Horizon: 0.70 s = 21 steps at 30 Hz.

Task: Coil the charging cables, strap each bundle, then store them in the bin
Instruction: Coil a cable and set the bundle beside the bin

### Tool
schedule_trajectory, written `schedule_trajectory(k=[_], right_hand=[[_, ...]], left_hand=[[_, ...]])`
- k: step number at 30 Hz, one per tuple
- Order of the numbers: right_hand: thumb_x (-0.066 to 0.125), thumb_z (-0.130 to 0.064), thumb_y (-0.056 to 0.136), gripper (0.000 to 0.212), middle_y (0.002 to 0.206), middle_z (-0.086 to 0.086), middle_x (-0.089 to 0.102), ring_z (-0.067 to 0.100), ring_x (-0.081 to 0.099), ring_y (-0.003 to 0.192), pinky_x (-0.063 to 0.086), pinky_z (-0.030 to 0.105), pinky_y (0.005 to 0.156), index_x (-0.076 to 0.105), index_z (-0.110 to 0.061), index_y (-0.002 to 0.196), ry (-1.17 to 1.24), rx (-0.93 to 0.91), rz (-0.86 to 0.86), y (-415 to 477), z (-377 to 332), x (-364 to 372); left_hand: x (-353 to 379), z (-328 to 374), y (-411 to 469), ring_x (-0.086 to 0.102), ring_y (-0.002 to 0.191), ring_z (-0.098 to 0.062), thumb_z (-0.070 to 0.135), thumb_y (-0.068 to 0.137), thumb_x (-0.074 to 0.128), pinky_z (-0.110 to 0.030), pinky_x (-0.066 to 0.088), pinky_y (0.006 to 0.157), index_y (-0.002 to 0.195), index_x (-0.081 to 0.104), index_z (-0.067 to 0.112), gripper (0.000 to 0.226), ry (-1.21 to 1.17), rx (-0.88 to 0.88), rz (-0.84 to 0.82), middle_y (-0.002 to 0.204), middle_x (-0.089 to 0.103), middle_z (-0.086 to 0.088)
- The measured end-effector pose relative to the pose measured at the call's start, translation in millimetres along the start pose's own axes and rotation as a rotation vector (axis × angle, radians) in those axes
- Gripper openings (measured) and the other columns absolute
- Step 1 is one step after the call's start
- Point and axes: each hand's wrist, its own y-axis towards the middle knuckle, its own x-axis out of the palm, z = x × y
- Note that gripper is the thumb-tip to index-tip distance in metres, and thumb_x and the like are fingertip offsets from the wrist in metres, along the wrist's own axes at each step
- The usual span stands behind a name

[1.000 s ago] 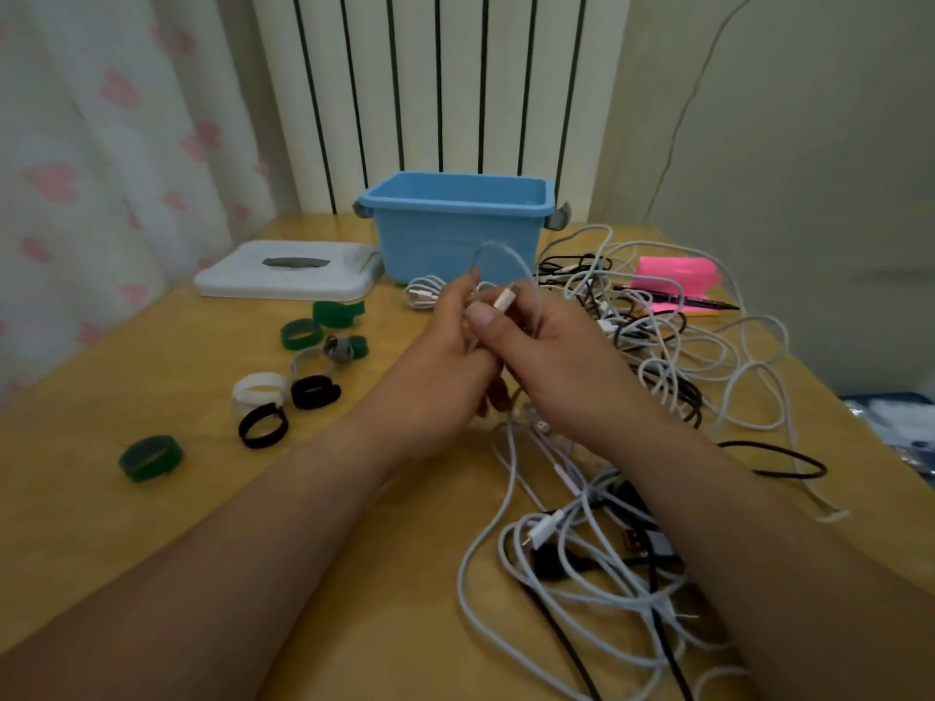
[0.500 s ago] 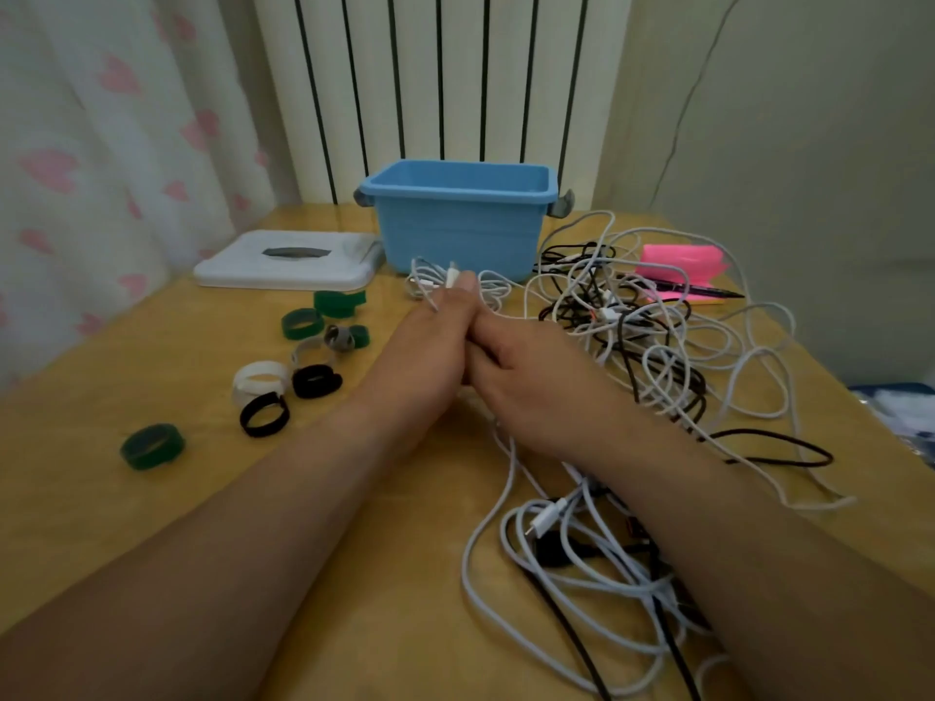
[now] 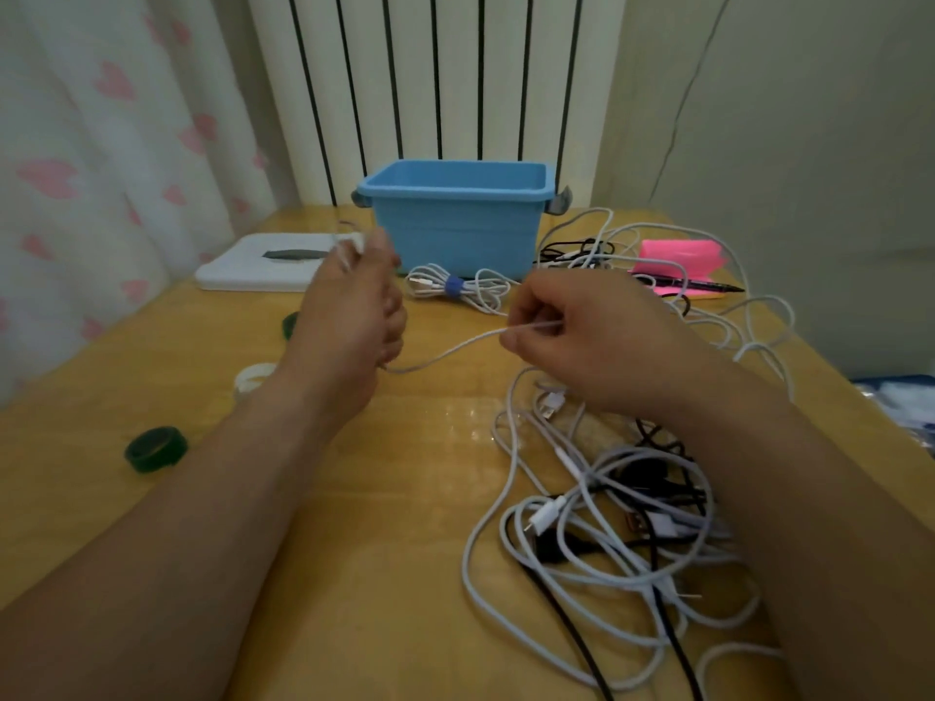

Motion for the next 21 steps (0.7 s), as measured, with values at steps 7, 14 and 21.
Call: schedule_trajectory(k=[7,14,21], right_hand=[[0.075,-0.035,0.096,0.014,0.084,-0.011,0.067,0.006,0.062,0.081,0.05,0.03,0.073,0.065,-0.026,0.1,0.253,-0.026,0.18,3,3,1],[0.076,-0.035,0.096,0.02,0.083,-0.008,0.065,0.006,0.061,0.079,0.046,0.017,0.067,0.063,-0.022,0.102,0.344,-0.023,0.241,5,3,7],[0.062,-0.033,0.105,0.013,0.081,-0.011,0.066,0.011,0.061,0.078,0.054,0.042,0.074,0.072,-0.026,0.101,0.227,0.004,0.332,7,16,14]], left_hand=[[23,-7,-24,0.064,0.07,0.003,0.057,0.103,0.058,-0.01,0.047,0.063,0.102,0.069,0.03,0.03,0.642,0.162,-0.553,0.084,0.073,0.011],[21,-10,-25,0.039,0.059,-0.011,0.051,0.113,0.041,-0.027,0.036,0.058,0.08,0.052,0.02,0.047,0.536,0.126,-0.512,0.066,0.044,0.005],[19,-2,-17,0.037,0.061,-0.018,0.044,0.114,0.044,-0.033,0.038,0.062,0.079,0.046,0.023,0.041,-0.115,-0.037,-0.272,0.064,0.031,-0.001]])
